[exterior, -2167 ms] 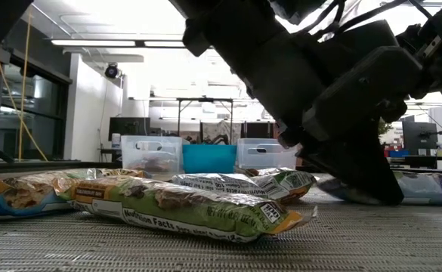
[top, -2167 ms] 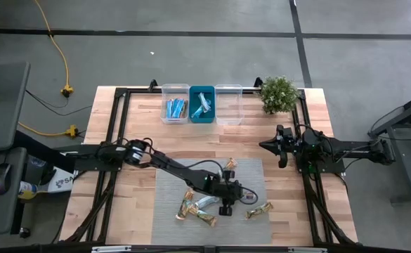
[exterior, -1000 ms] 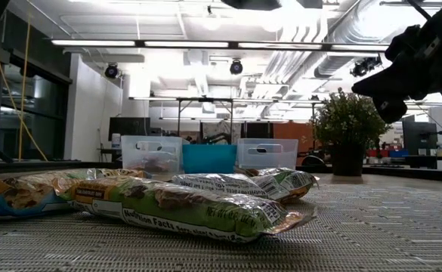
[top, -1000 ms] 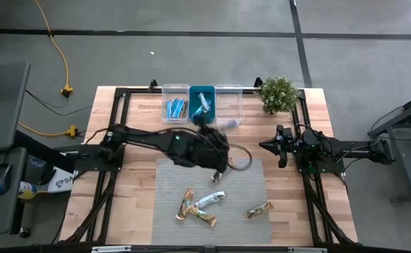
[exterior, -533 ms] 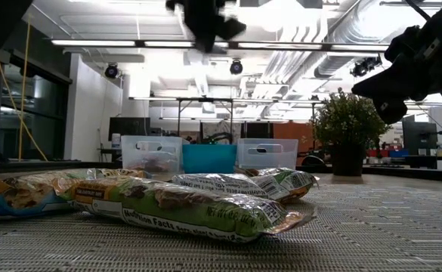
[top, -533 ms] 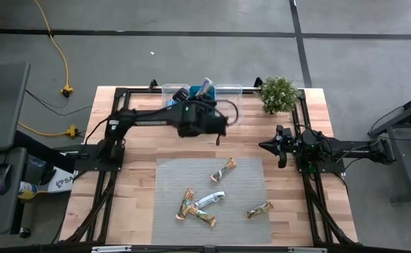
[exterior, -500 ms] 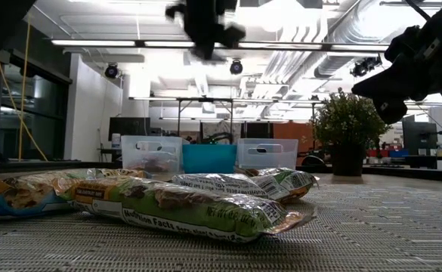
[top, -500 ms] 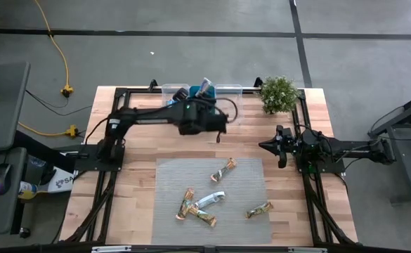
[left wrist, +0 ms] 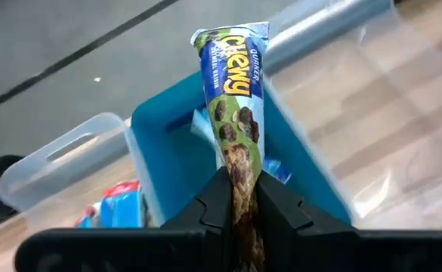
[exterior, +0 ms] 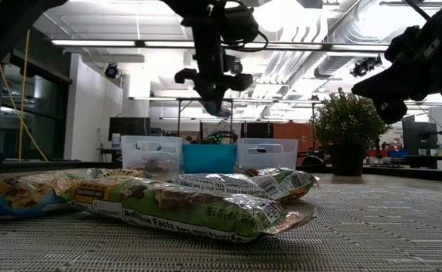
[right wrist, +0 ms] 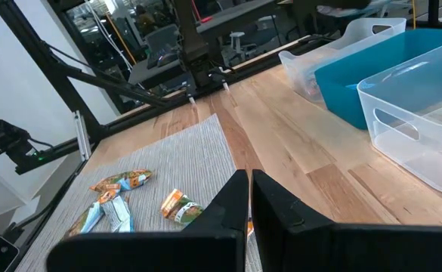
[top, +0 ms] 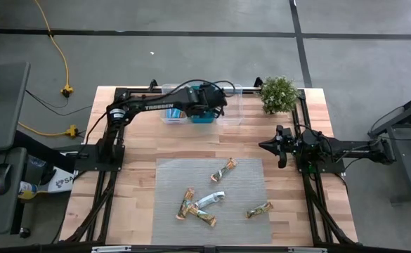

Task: Pick and place Granola Bars by type
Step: Put the blue granola bar into the blue bin

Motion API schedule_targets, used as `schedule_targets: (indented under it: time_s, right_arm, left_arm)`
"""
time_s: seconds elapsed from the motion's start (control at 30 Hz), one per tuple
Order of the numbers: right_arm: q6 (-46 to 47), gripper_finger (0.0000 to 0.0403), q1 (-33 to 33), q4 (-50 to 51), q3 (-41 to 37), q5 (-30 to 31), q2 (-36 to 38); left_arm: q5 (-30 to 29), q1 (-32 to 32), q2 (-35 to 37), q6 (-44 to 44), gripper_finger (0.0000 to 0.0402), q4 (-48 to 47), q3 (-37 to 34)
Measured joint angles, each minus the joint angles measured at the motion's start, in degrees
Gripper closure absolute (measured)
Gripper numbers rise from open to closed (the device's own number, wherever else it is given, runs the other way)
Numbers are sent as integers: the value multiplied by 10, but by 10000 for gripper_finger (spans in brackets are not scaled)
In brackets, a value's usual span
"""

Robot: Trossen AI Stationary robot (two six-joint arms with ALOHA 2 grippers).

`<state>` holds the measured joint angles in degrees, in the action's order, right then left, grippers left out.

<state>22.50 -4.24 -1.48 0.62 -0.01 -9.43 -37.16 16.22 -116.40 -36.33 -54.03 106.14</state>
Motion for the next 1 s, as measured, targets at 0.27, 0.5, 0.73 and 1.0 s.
schedule_targets:
  time_s: [0.27, 0.5, 0.73, 1.0]
  right_arm:
    - [0, 402, 0, 0, 0, 0, 0]
    - [0, 402, 0, 0, 0, 0, 0]
    - [0, 402, 0, 0, 0, 0, 0]
    - [0, 402, 0, 0, 0, 0, 0]
  left_arm:
    - [43, 37, 0, -51, 362, 35, -1]
    - [57, 50, 0, -95, 362, 39, -1]
    - [78, 53, 2, -88, 362, 90, -31]
    - [148, 68, 1, -117, 362, 181, -116]
